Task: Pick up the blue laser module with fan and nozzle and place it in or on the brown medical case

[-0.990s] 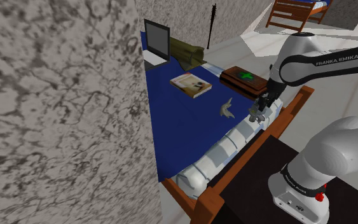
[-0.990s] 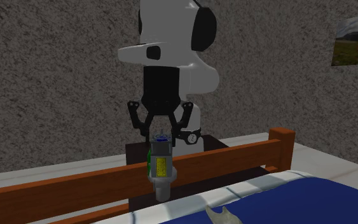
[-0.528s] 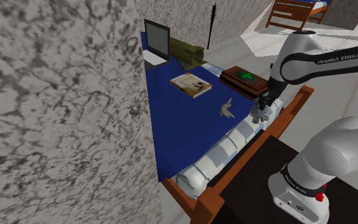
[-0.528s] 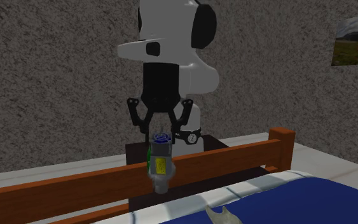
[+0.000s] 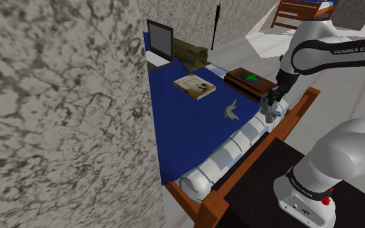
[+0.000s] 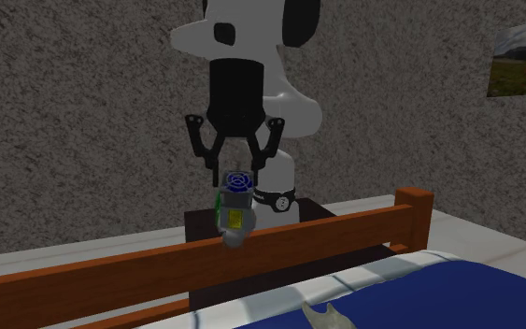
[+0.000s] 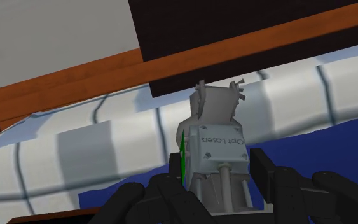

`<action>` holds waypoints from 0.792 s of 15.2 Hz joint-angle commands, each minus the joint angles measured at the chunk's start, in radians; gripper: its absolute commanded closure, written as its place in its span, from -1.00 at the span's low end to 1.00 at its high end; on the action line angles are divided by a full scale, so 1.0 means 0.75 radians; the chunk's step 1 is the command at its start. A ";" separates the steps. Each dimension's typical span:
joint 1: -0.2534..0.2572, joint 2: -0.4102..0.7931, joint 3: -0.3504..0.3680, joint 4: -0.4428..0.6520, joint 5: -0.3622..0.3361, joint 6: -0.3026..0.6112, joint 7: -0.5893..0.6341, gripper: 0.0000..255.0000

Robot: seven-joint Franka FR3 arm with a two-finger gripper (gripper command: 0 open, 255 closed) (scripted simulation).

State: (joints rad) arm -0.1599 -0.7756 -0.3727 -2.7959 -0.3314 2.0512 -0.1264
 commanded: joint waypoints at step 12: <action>0.022 -0.066 0.061 0.196 0.061 -0.261 -0.016 1.00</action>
State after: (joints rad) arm -0.1446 -0.8236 -0.3295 -2.6587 -0.2883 1.8671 -0.1376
